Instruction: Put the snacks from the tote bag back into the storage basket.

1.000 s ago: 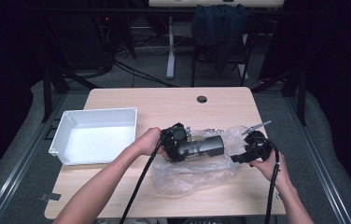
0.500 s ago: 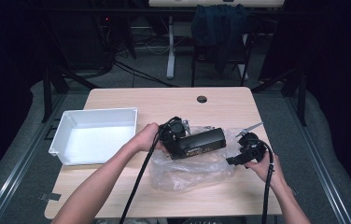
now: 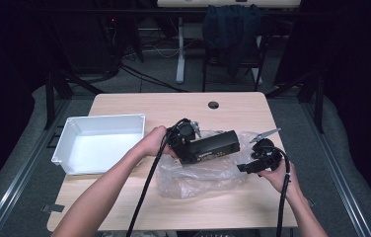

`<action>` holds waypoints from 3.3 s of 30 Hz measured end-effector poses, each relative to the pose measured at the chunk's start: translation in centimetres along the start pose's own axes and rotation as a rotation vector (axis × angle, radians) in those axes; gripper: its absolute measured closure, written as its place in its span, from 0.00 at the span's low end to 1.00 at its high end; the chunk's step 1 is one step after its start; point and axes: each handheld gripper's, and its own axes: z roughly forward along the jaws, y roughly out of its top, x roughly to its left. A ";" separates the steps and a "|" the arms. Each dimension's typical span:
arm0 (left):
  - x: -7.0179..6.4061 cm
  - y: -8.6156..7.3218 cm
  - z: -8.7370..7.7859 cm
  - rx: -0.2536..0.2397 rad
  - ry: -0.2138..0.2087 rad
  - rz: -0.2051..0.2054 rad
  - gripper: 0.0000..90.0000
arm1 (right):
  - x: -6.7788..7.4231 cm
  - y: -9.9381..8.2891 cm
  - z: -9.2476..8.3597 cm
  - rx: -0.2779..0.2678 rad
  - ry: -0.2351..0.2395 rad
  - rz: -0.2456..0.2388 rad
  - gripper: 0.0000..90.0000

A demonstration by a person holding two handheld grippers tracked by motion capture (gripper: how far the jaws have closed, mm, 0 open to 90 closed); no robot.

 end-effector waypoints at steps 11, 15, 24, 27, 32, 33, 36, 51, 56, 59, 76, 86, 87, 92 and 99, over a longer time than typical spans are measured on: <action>0.6 -0.1 0.5 0.005 0.002 -0.033 0.48 | 5.8 1.8 0.5 -0.055 0.108 -0.190 0.28; 0.6 -0.1 0.4 0.006 -0.002 -0.037 0.48 | 7.7 1.9 4.3 0.022 0.104 -0.253 0.31; 1.2 -0.4 -0.9 -0.068 -0.038 -0.089 0.48 | 7.9 1.1 7.9 0.151 0.047 -0.295 0.93; 1.4 -0.5 -1.4 -0.101 -0.045 -0.111 0.48 | 7.5 1.0 7.9 0.196 0.020 -0.307 0.99; 1.7 -0.8 -2.0 -0.117 -0.045 -0.125 0.48 | 6.5 0.7 7.8 0.245 -0.041 -0.300 1.00; 1.8 -0.9 -2.1 -0.115 -0.043 -0.126 0.48 | 6.2 0.6 7.8 0.249 -0.066 -0.289 1.00; 1.8 -1.3 -2.4 -0.123 -0.046 -0.134 0.48 | 5.0 0.4 7.4 0.263 -0.108 -0.261 1.00; 2.4 -2.9 -4.1 -0.139 -0.042 -0.171 0.48 | 0.2 -0.3 5.1 0.322 -0.357 -0.123 1.00; 2.6 -3.6 -4.9 -0.130 -0.022 -0.176 0.48 | -1.1 -1.0 4.9 0.296 -0.306 -0.045 1.00; 2.7 -4.1 -5.3 -0.111 -0.010 -0.165 0.48 | -1.2 -0.7 4.3 0.264 -0.252 -0.028 0.99; 3.2 -6.5 -7.7 -0.030 0.049 -0.130 0.48 | -0.9 0.2 -0.5 0.062 -0.022 0.066 0.35; 3.4 -7.9 -8.9 0.000 0.072 -0.116 0.48 | -1.0 0.5 -2.6 -0.014 0.054 0.091 0.21; 3.4 -8.0 -9.1 0.006 0.070 -0.112 0.48 | -0.9 0.5 -2.7 -0.016 0.046 0.088 0.19; 3.4 -9.0 -10.1 0.009 0.083 -0.105 0.48 | -0.8 0.2 -3.1 0.002 0.021 0.076 0.16; 3.5 -10.4 -11.7 0.025 0.124 -0.101 0.48 | -1.1 -0.3 -3.6 -0.003 0.021 0.075 0.15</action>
